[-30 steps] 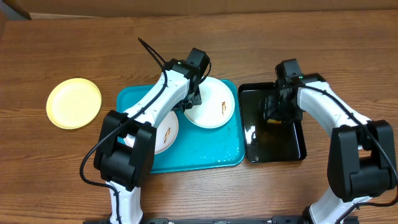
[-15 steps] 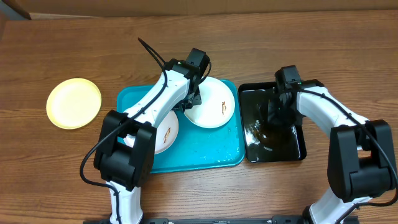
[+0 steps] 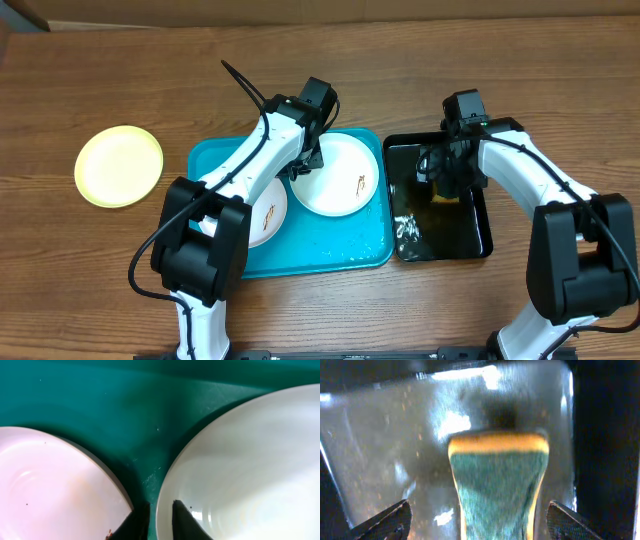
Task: Clean dirty plates on tray and stack at the side
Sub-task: 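Lower the right gripper into the black tray and grasp the sponge, then rub the sponge in the water of the black tray with the right gripper, then carry the sponge with the right gripper over the right white plate, then scrub the white plate with the sponge while the left gripper holds it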
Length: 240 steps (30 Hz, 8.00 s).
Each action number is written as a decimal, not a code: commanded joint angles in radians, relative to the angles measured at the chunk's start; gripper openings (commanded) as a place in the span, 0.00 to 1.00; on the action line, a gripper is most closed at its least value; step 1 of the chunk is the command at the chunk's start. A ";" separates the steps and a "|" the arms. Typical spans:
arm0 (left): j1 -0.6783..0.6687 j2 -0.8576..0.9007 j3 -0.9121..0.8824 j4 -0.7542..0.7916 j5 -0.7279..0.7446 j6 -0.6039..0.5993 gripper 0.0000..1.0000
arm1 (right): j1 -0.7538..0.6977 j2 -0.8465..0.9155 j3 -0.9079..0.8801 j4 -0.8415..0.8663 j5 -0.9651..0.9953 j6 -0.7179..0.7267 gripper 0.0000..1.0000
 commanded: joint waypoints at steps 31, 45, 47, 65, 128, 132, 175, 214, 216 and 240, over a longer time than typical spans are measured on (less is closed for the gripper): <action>0.000 -0.011 -0.133 0.188 -0.021 -0.012 0.38 | -0.002 0.011 -0.021 0.113 0.027 0.000 0.68; 0.000 -0.011 -0.165 0.241 -0.021 0.015 0.04 | -0.002 0.011 -0.068 0.199 -0.005 0.000 0.09; 0.000 -0.011 -0.165 0.242 -0.021 0.034 0.04 | -0.002 0.011 -0.047 0.179 -0.014 0.000 0.08; 0.000 -0.017 -0.164 0.240 -0.020 0.055 0.04 | -0.002 0.011 -0.077 0.054 -0.018 0.000 0.72; -0.002 -0.120 -0.267 0.350 -0.064 0.003 0.04 | -0.003 0.010 0.199 -0.309 -0.400 -0.002 0.04; -0.002 -0.120 -0.267 0.349 -0.052 0.003 0.04 | 0.001 0.010 0.199 -0.238 -0.599 -0.016 0.04; -0.001 -0.101 -0.267 0.350 0.008 0.040 0.04 | 0.369 0.130 0.020 0.644 0.140 -0.028 0.04; 0.001 -0.101 -0.267 0.354 0.005 0.040 0.04 | 0.357 0.196 0.019 0.595 0.093 -0.105 0.26; 0.001 -0.101 -0.268 0.354 0.005 0.040 0.04 | 0.357 0.196 0.019 0.589 0.094 -0.105 0.27; 0.001 -0.101 -0.267 0.357 0.002 0.040 0.04 | 0.358 0.158 0.035 0.431 0.026 -0.098 0.10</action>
